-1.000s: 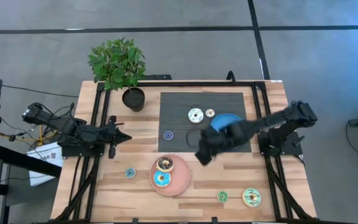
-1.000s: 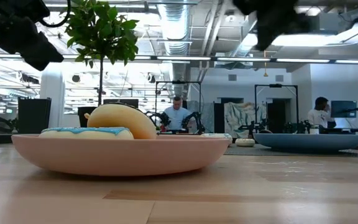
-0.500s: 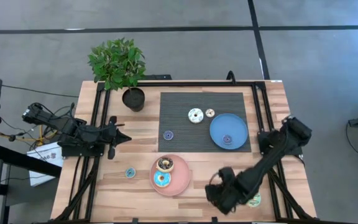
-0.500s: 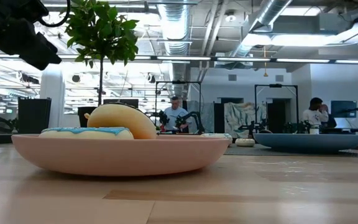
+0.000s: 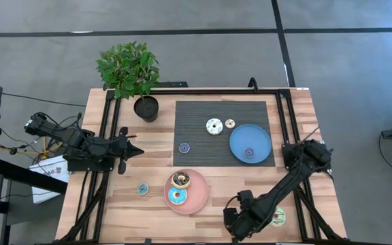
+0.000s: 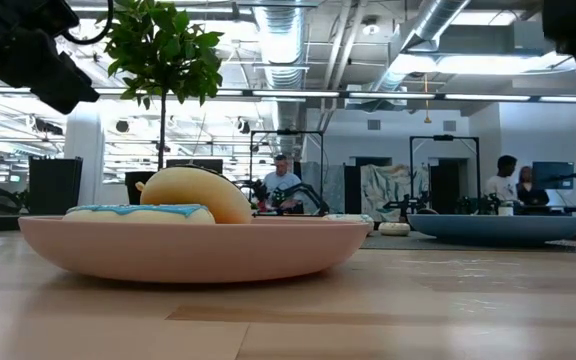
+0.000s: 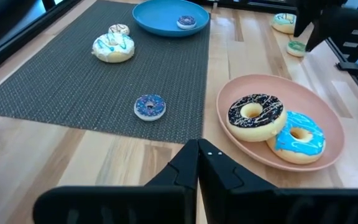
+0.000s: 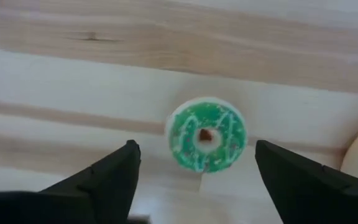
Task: Pick & Place donuts
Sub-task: Put the small green donut onto the blue plate
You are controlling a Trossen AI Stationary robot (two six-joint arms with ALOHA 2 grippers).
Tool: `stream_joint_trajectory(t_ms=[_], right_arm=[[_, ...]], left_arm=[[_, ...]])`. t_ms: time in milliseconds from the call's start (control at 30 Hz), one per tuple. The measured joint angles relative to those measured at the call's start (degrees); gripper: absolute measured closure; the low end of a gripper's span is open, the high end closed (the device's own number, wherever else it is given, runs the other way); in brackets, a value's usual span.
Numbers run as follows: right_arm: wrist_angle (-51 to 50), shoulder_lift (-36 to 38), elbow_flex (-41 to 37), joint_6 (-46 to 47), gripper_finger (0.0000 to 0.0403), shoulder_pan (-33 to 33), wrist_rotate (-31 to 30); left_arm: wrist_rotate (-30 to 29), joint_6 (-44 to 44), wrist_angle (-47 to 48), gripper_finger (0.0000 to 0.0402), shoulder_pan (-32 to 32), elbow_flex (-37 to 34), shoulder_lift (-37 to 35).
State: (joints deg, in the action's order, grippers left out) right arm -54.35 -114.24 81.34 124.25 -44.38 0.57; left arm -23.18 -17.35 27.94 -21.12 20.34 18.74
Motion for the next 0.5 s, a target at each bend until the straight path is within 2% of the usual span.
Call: stream_joint_trajectory(t_ms=[133, 500], right_arm=[[0.80, -0.56, -0.67, 0.04, 0.0090, -0.15, 0.46], [5.34, -1.15, -3.89, 0.74, 0.0122, -0.17, 2.00]], left_arm=[[0.37, -0.35, 0.00, 0.0401, 0.00, 0.00, 0.00], [0.37, 0.13, 0.02, 0.0401, 0.00, 0.00, 0.00]])
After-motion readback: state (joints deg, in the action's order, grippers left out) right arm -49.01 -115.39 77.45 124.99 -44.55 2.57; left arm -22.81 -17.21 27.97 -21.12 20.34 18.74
